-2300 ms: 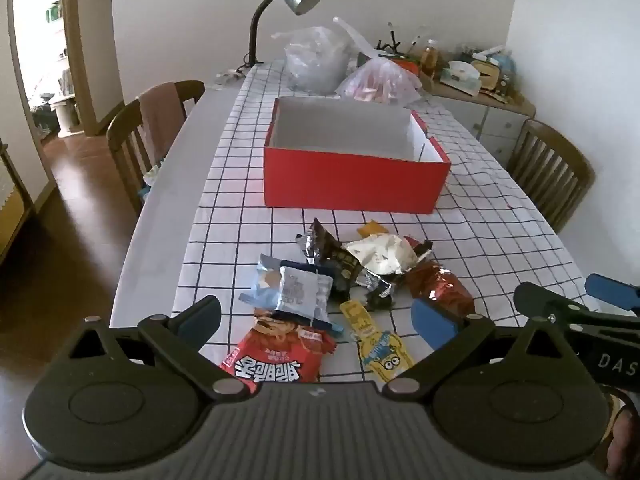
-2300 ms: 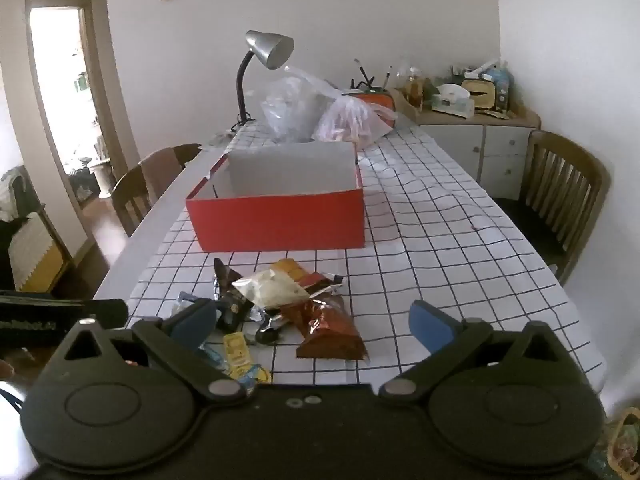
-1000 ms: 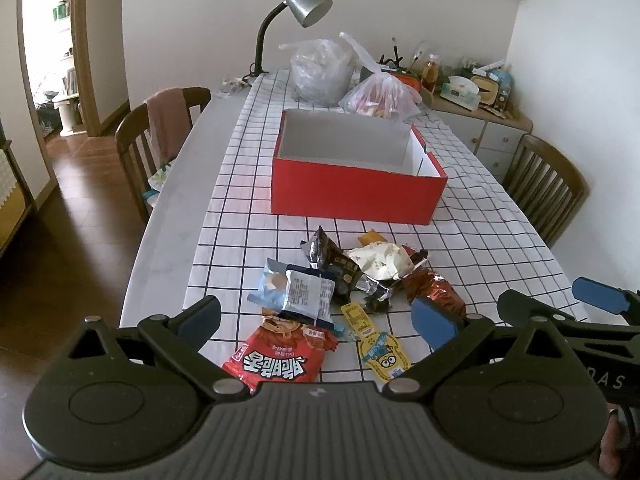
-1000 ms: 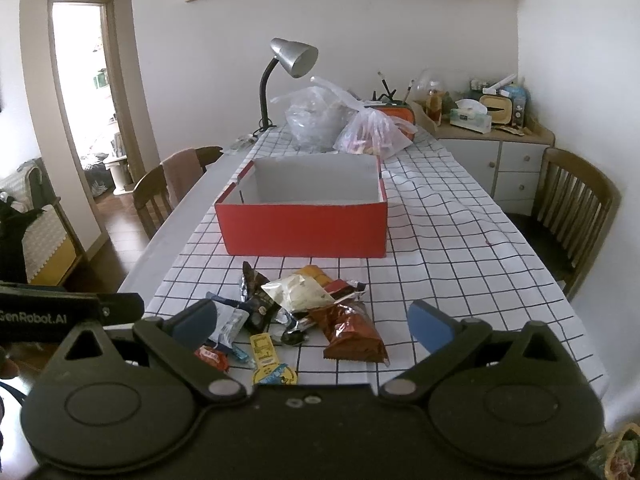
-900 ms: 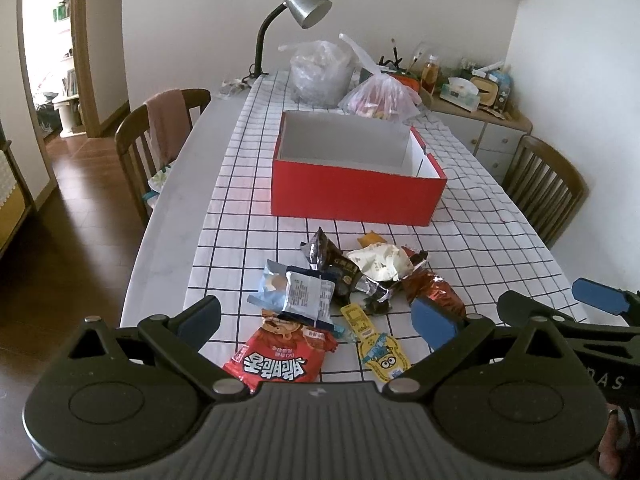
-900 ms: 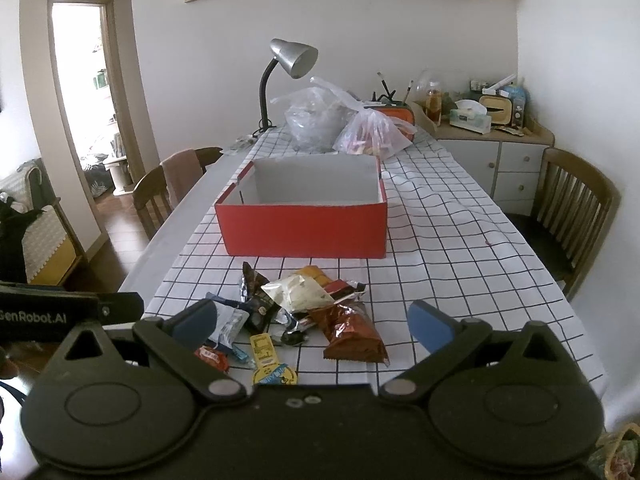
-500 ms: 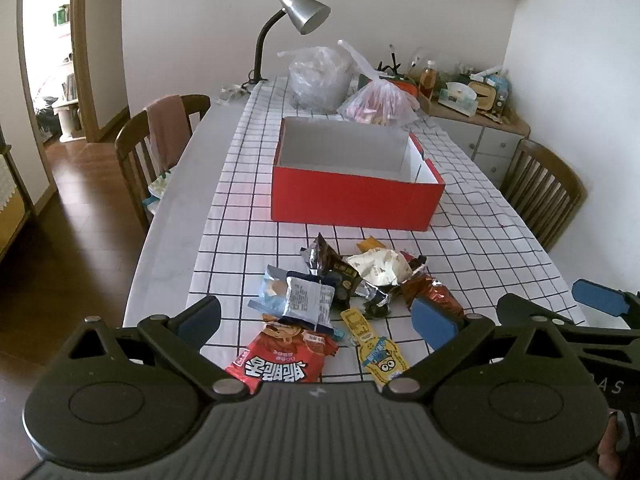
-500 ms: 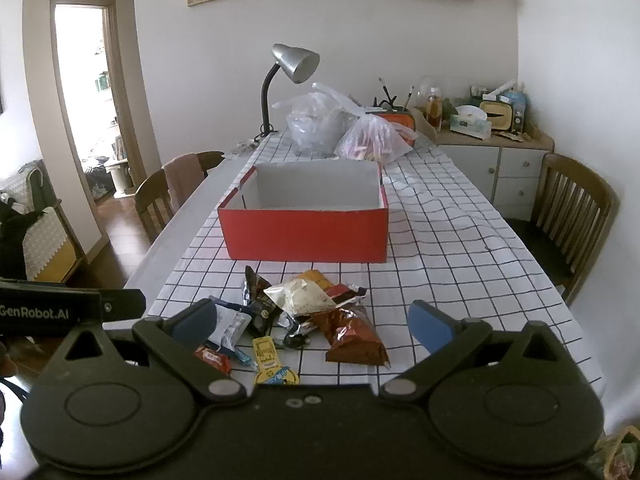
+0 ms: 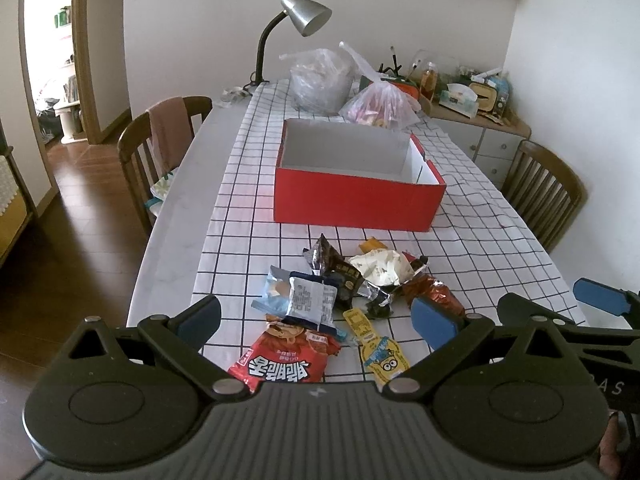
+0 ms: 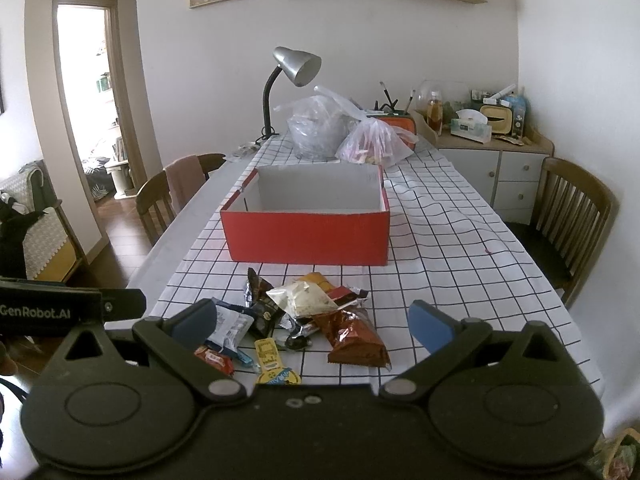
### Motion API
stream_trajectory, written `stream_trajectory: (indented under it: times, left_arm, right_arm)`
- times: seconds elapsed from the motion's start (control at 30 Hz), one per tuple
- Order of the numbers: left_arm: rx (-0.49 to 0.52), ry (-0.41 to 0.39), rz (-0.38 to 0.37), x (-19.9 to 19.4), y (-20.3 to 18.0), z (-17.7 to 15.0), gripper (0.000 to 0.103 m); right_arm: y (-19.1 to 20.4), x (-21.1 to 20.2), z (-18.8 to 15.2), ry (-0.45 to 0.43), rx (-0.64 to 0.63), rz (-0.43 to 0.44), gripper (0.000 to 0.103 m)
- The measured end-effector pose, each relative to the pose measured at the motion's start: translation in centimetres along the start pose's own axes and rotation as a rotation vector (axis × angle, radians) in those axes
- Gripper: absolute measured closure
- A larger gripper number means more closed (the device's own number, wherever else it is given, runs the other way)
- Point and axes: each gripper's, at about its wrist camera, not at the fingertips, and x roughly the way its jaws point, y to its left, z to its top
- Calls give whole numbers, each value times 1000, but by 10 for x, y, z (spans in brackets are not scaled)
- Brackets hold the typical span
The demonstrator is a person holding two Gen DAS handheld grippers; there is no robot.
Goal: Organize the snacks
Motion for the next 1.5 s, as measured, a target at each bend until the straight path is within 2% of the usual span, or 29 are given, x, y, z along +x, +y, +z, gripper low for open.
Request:
stream_trajectory:
  times: [0.6, 0.87, 1.0, 1.23, 1.5]
  left_arm:
    - [14, 5, 21, -1, 1, 0, 1]
    - [-13, 53, 2, 16, 8, -2, 1]
    - [-57, 84, 1, 30, 19, -3, 1]
    - [-84, 185, -12, 61, 33, -11, 1]
    - [-53, 249, 16, 102, 36, -20, 1]
  right_arm:
    - [4, 2, -1, -1, -11, -2, 1]
    - [5, 9, -3, 13, -37, 15, 1]
    - [1, 24, -6, 30, -47, 10, 2]
    - [-19, 60, -17, 106, -22, 21, 4]
    - [-44, 110, -16, 213, -2, 3, 5]
